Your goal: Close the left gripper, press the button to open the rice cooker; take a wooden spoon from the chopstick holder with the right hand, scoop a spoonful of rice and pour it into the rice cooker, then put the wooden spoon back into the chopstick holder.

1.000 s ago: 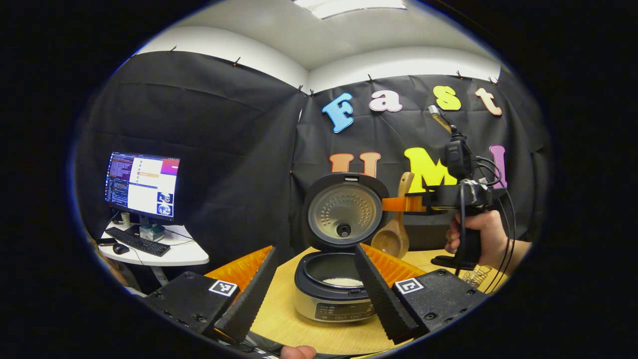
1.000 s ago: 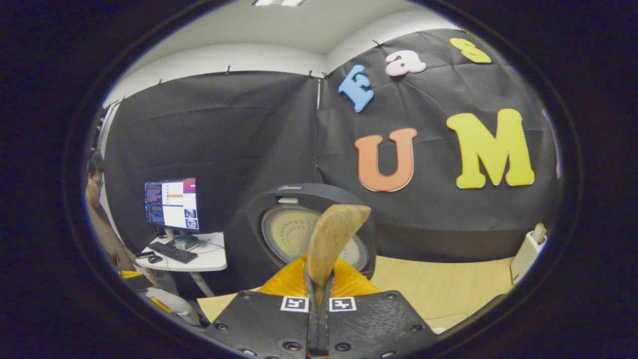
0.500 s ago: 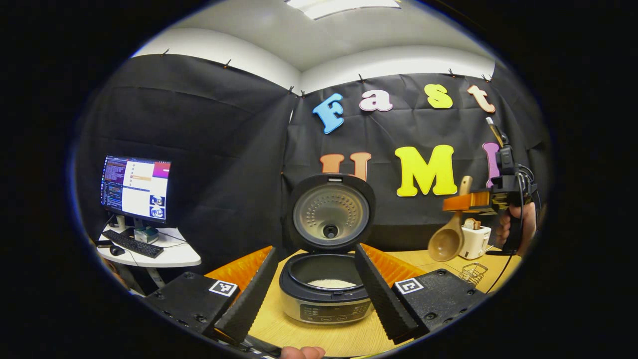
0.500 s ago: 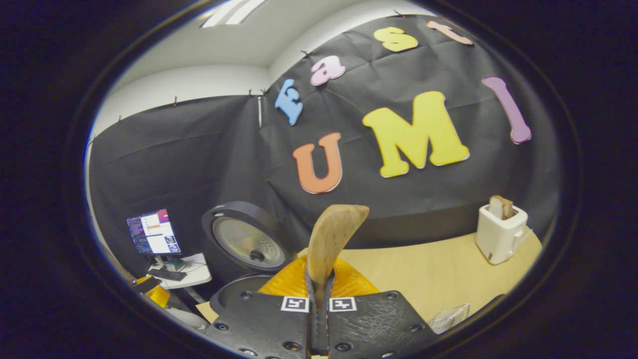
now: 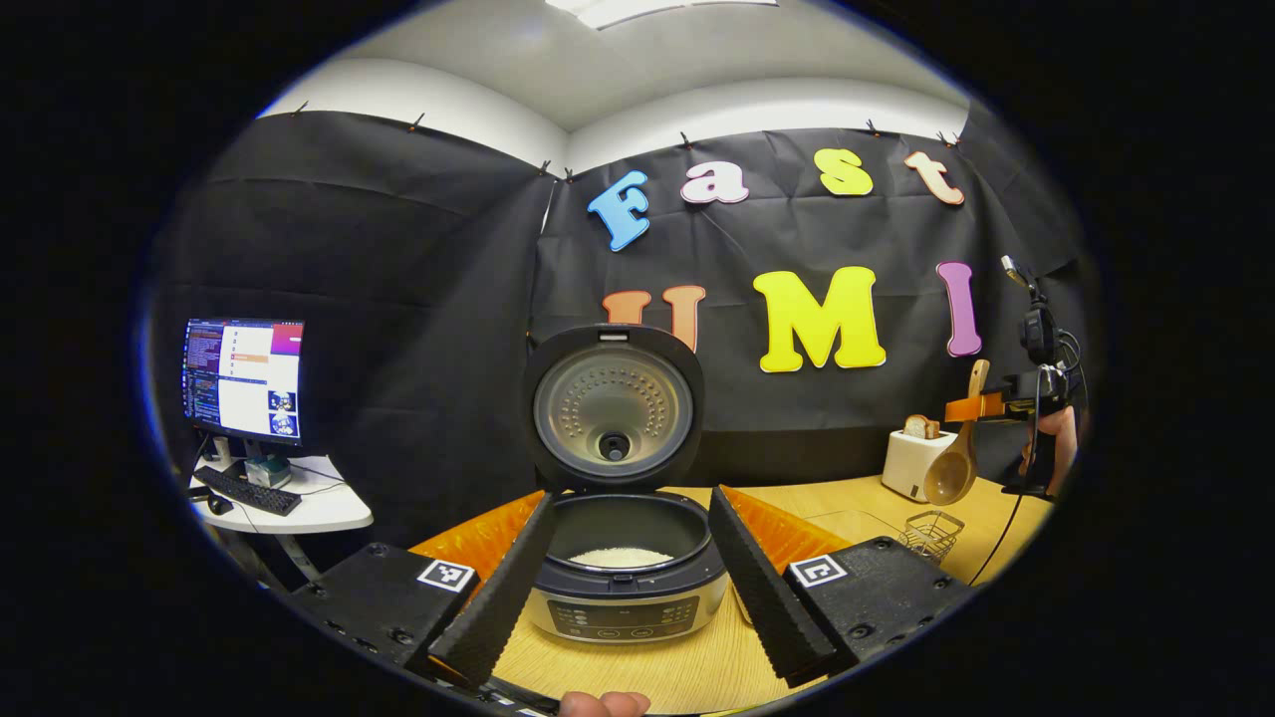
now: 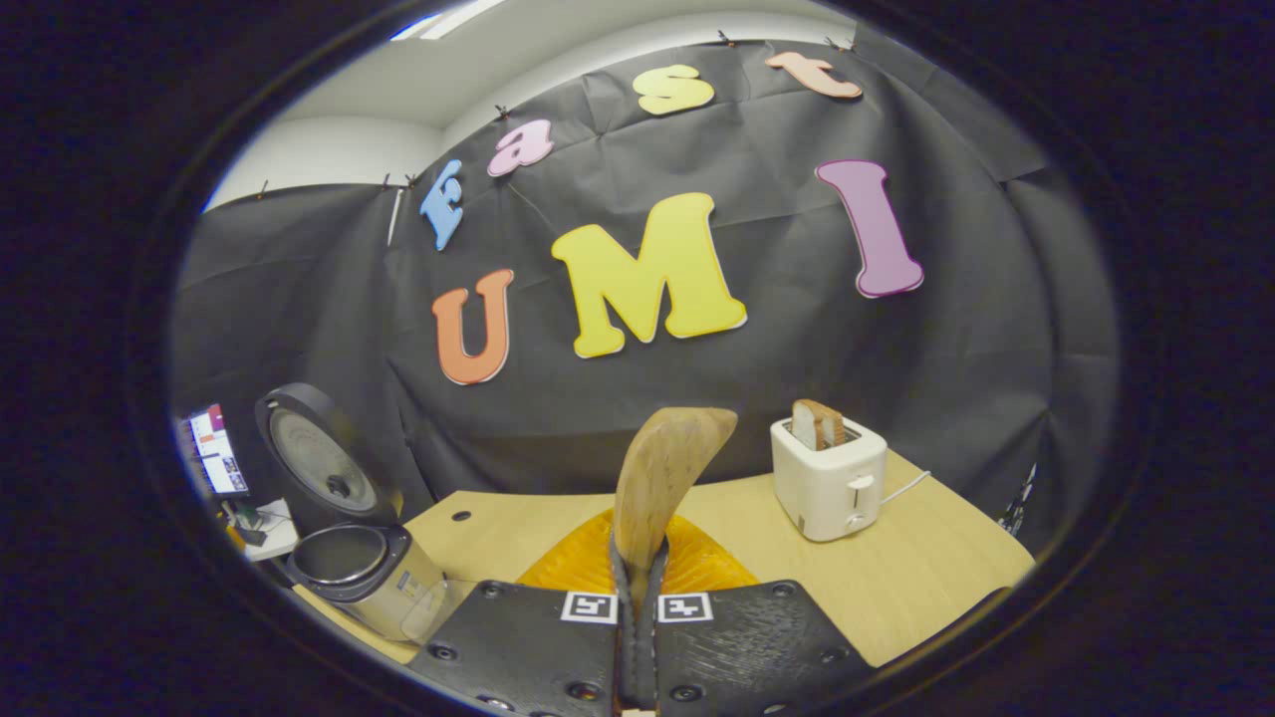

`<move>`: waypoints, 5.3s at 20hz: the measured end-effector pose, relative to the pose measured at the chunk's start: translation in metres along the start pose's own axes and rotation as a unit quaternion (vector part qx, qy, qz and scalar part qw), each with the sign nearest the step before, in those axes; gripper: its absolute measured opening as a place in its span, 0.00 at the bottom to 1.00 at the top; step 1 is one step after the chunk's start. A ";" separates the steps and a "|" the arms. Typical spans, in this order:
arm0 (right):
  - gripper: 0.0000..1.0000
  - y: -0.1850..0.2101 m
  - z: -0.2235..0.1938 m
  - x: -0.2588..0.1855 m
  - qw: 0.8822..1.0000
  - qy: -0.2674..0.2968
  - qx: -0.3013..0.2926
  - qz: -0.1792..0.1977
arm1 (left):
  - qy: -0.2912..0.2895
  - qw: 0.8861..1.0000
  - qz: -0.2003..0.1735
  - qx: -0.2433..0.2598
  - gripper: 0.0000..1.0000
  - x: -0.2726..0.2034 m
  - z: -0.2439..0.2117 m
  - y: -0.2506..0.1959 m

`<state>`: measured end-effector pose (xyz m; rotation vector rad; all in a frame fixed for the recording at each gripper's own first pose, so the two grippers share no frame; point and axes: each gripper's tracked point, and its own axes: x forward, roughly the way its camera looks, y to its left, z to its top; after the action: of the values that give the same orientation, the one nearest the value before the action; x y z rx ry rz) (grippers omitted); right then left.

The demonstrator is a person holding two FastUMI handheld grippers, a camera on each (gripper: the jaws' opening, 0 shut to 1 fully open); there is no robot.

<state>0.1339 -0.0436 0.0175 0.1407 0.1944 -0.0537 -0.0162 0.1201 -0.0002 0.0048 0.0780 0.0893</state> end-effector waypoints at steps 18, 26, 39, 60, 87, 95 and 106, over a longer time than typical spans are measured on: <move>0.00 -0.030 -0.113 0.031 0.997 0.044 0.035 -0.044 | -0.010 1.000 -0.024 -0.013 0.99 -0.010 0.011 -0.008; 0.13 -0.042 -0.124 0.024 0.998 0.037 0.032 -0.048 | -0.018 0.998 -0.051 -0.025 0.99 -0.014 0.019 -0.032; 0.95 -0.061 -0.114 -0.055 0.999 0.015 -0.008 -0.027 | -0.044 0.995 -0.022 -0.084 0.98 -0.023 0.054 -0.044; 0.96 -0.042 -0.126 -0.117 0.998 0.017 -0.042 0.053 | 0.100 0.993 0.042 0.039 0.99 0.221 0.149 0.024; 0.92 0.001 -0.120 -0.159 0.992 -0.002 -0.049 0.120 | 0.146 0.989 0.020 0.000 0.98 0.128 0.049 0.022; 0.92 0.006 -0.128 -0.169 0.990 -0.009 -0.071 0.124 | 0.116 0.992 0.038 0.003 0.98 0.086 -0.004 0.016; 0.92 0.017 -0.142 -0.155 0.991 0.006 -0.047 0.126 | 0.130 0.990 0.055 0.010 0.98 0.073 -0.059 0.015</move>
<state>-0.0438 0.0004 -0.0879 0.0698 0.1890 0.2073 0.0500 0.1418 -0.0646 0.0168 0.3386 0.1985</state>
